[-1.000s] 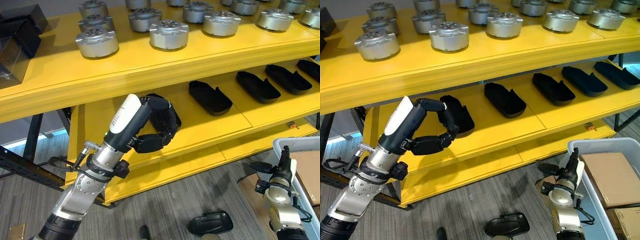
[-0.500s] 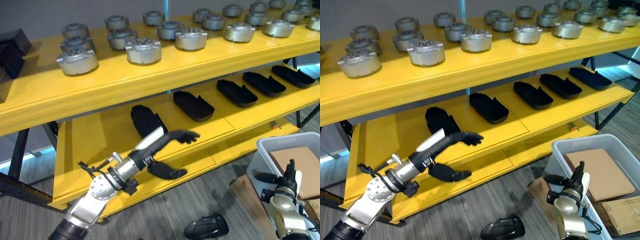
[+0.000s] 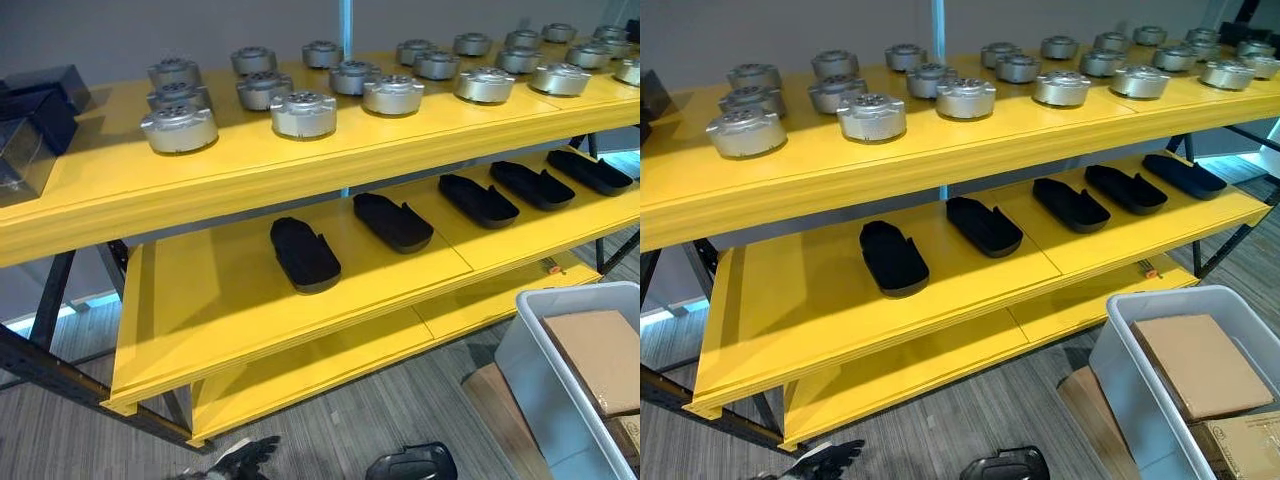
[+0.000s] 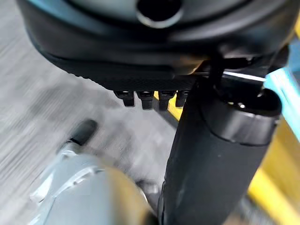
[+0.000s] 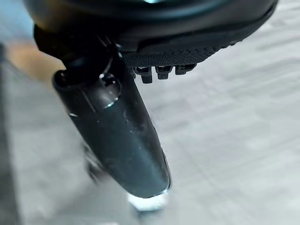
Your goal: Move parts from the plastic box to the shelf.
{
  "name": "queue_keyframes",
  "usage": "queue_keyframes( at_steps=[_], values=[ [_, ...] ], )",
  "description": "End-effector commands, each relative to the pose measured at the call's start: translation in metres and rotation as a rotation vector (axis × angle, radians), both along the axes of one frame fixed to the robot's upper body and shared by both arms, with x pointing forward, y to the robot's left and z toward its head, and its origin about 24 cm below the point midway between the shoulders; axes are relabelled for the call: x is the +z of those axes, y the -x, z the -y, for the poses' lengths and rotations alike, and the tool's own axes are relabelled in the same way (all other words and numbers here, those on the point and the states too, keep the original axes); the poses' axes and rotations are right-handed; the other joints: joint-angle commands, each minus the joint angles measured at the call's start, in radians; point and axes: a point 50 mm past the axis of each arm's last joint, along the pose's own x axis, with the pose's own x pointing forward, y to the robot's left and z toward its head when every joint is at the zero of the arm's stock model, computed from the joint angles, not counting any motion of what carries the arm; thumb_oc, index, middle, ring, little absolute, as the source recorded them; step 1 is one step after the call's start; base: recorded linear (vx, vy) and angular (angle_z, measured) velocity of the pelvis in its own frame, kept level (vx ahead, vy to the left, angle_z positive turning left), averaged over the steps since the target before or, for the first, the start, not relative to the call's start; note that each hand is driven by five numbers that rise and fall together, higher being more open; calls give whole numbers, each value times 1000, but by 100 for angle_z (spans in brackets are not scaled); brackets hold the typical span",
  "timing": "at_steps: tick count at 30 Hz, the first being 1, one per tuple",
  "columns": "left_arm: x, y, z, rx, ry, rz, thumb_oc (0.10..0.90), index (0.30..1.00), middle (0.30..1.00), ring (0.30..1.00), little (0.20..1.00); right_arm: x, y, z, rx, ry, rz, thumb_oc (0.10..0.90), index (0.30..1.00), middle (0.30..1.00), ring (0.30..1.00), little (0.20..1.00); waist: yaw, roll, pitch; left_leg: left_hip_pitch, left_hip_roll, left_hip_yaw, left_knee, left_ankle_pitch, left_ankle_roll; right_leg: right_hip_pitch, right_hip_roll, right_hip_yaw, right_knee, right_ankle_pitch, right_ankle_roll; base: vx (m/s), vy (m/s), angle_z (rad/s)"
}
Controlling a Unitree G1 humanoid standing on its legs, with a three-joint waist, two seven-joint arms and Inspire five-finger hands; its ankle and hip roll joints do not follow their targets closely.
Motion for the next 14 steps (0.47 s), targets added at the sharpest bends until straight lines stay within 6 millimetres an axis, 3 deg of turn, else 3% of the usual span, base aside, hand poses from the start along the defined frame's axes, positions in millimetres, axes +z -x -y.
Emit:
queue_keyframes(
  at_steps=[1,4,7,11,14],
  values=[
    [-4,17,-18,18,-73,-85,900,1000,1000,1000,1000,2,-1,-4,86,-167,-140,900,1000,1000,1000,1000,45,12,60,89,-11,33,-2,-124,45,-5,16,-91,6,-16,-22,82,5,14],
    [-5,21,-19,100,-44,-86,900,1000,1000,1000,1000,0,-9,-3,147,-126,-76,900,1000,1000,1000,1000,51,16,61,92,-9,30,-2,-124,42,1,11,-107,6,-18,-22,39,23,14],
    [-3,4,-10,169,52,7,900,1000,1000,1000,1000,1,-40,-3,161,-77,134,900,1000,1000,1000,1000,52,18,64,95,-14,30,-2,-130,44,5,8,-112,6,-22,-22,10,20,1],
    [-2,-11,6,137,122,50,900,1000,1000,1000,1000,6,-80,-10,228,-38,360,900,1000,1000,1000,1000,50,14,71,91,-16,34,-2,-132,49,-1,7,-113,6,-19,-26,0,0,0],
    [0,-21,12,107,156,72,900,1000,1000,1000,1000,11,-97,-12,243,-23,436,900,1000,1000,1000,1000,46,11,76,94,-15,39,-2,-132,52,0,8,-112,6,-17,-28,-4,-4,5]
  ],
)
